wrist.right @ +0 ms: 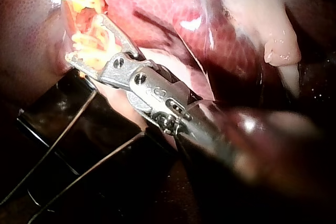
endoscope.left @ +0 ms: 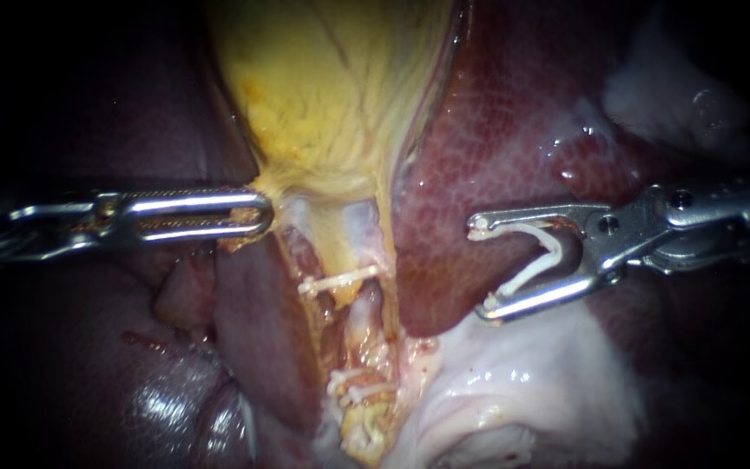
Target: Clipping first clip right tube
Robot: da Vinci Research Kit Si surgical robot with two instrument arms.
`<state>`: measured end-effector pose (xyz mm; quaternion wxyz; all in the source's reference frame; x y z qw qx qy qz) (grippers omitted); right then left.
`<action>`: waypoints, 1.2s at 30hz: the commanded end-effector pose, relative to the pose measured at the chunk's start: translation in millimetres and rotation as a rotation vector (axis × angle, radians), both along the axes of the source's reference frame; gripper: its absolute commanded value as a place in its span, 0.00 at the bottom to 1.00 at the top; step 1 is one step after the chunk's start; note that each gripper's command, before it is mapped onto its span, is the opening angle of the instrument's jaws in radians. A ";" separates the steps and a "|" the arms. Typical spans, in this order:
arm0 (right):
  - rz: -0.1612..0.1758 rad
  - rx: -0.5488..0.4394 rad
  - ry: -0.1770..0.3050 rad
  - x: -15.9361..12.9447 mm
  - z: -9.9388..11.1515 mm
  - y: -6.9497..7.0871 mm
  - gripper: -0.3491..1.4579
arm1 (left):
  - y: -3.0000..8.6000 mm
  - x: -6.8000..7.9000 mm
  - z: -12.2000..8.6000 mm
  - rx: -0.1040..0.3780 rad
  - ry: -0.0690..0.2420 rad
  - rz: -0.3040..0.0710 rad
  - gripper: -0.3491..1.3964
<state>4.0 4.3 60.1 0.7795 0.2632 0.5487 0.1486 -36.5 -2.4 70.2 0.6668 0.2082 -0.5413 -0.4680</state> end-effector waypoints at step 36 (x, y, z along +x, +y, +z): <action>-0.061 0.068 -0.002 5.4 9.2 -4.6 0.52 | 1.9 4.8 -4.3 0.019 -0.011 -0.015 0.00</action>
